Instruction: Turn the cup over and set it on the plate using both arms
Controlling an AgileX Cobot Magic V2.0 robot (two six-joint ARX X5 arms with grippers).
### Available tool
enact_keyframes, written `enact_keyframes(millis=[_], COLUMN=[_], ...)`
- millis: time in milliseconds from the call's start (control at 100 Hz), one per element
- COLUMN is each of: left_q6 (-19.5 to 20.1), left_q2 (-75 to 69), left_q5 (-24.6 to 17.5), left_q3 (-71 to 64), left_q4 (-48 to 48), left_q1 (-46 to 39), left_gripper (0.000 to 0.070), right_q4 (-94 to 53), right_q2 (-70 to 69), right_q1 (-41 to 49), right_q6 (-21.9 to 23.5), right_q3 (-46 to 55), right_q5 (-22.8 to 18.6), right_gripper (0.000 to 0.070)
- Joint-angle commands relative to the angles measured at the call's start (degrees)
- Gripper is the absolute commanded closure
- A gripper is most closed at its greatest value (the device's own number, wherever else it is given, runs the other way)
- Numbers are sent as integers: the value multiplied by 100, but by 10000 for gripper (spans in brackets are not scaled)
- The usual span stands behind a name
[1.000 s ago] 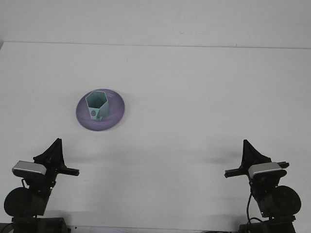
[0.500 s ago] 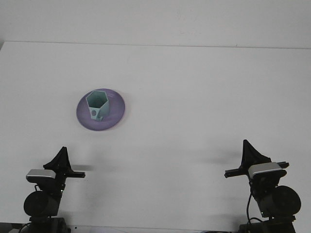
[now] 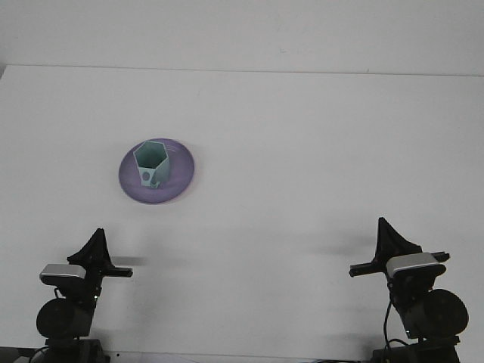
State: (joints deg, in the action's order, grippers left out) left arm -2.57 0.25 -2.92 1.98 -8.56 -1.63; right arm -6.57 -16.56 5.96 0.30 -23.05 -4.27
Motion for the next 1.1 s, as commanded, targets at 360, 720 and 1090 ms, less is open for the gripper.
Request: enact_keyframes(millis=[360, 720, 1090], left_q6=[-52, -55, -52], left_q2=[-2, -2, -4], left_q5=[-9, -9, -7], left_q3=[-107, -107, -103], left_q4=[-55, -55, -57], left_q1=[0, 0, 0], left_gripper=[685, 685, 685], right_q4=[59, 387, 741], right_q2=[4, 1327, 1650], right_q1=[7, -643, -721], right_q6=[24, -673, -608], right_q3=[-28, 1517, 2232], right_q5=[35, -17, -22], right_gripper=[700, 700, 700])
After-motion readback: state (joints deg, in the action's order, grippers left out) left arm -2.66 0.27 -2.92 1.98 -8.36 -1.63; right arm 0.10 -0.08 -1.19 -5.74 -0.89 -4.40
